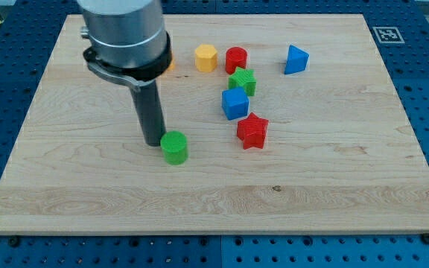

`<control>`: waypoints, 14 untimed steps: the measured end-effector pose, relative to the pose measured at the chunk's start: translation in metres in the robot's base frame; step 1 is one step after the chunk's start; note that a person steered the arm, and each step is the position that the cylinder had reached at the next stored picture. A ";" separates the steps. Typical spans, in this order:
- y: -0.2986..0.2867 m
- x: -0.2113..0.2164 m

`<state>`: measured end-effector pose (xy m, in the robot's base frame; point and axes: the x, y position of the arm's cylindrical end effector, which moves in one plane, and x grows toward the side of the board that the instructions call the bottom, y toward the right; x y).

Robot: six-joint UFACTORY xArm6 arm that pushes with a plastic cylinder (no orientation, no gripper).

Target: Slide the green circle closer to the red star

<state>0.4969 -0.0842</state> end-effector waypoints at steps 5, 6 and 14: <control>0.051 0.087; 0.056 0.087; 0.070 0.061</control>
